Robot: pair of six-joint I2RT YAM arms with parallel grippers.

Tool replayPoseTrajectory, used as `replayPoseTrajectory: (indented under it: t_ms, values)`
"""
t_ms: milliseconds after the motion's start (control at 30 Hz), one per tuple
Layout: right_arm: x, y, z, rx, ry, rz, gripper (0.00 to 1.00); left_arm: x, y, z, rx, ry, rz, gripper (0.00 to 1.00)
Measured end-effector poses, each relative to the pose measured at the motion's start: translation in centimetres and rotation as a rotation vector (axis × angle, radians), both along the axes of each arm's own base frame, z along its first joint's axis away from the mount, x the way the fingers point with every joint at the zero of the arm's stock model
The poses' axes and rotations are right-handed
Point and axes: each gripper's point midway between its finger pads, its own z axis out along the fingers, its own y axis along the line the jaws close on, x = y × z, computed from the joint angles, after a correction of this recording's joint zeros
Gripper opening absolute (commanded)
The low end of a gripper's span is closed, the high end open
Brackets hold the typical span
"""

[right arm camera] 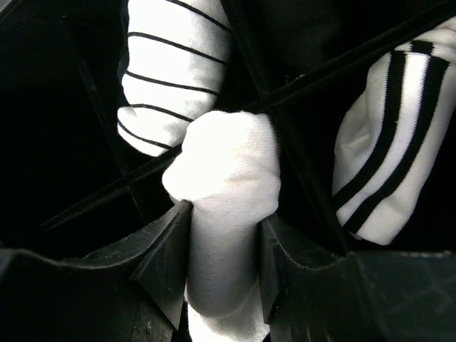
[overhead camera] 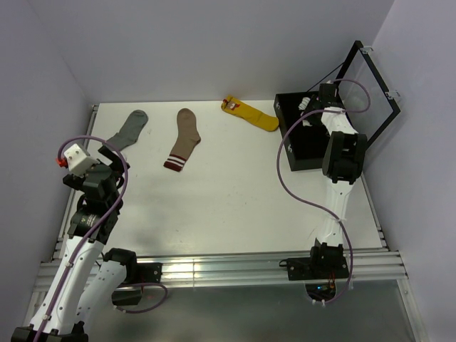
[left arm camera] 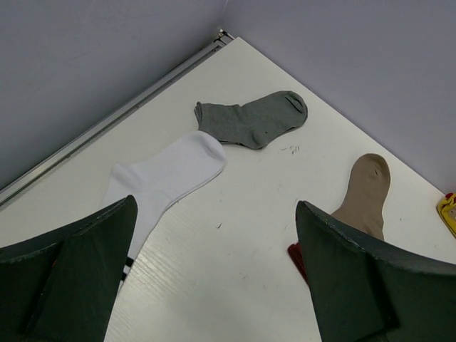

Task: Roll the socks
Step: Place the sock in the storage box.

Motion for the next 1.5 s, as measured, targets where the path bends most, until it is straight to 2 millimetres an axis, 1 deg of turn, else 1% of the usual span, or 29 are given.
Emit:
replayPoseTrajectory:
  t_ms: [267,367,533,567,600,667,767,800,933,1100,1267,1500]
  values:
    - [-0.9,-0.3,0.9,-0.041,-0.003,-0.031,0.49,0.0,0.0,0.0,0.000,0.000,-0.001,0.98]
    - [-1.3,-0.5,1.3,-0.062,0.001,-0.046,0.52,0.0,0.0,0.0,0.000,0.000,-0.001,0.98]
    - [-1.8,-0.6,2.4,-0.087,-0.008,-0.062,0.53,0.0,0.0,0.0,-0.001,-0.001,-0.001,0.98]
    - [-1.8,-0.6,2.6,-0.089,-0.013,-0.064,0.52,0.0,0.0,0.0,-0.001,-0.002,-0.001,0.98]
    - [-1.8,-0.6,2.8,-0.091,-0.016,-0.064,0.49,0.0,0.0,0.1,-0.001,-0.003,-0.002,0.98]
    - [-1.9,-0.6,3.0,-0.095,-0.018,-0.068,0.46,-0.1,0.0,0.1,-0.001,-0.005,-0.002,0.98]
    - [-2.0,-0.6,2.9,-0.097,-0.015,-0.069,0.42,-0.1,0.0,0.2,-0.002,-0.009,-0.002,0.98]
    - [-2.0,-0.6,2.9,-0.098,-0.014,-0.069,0.38,-0.1,0.0,0.2,-0.002,-0.009,-0.002,0.98]
    - [-2.1,-0.4,2.8,-0.098,-0.010,-0.067,0.31,-0.1,0.0,0.2,0.001,-0.007,-0.003,0.98]
    - [-2.0,-0.3,2.1,-0.093,0.018,-0.067,0.30,-0.1,0.0,0.2,0.009,-0.002,-0.004,0.98]
    - [-2.0,-0.3,0.6,-0.089,0.078,-0.064,0.30,-0.1,0.0,0.2,0.009,-0.001,-0.007,0.98]
    - [-1.8,-0.3,0.5,-0.088,0.091,-0.063,0.31,-0.1,0.0,0.2,0.009,-0.001,-0.007,0.98]
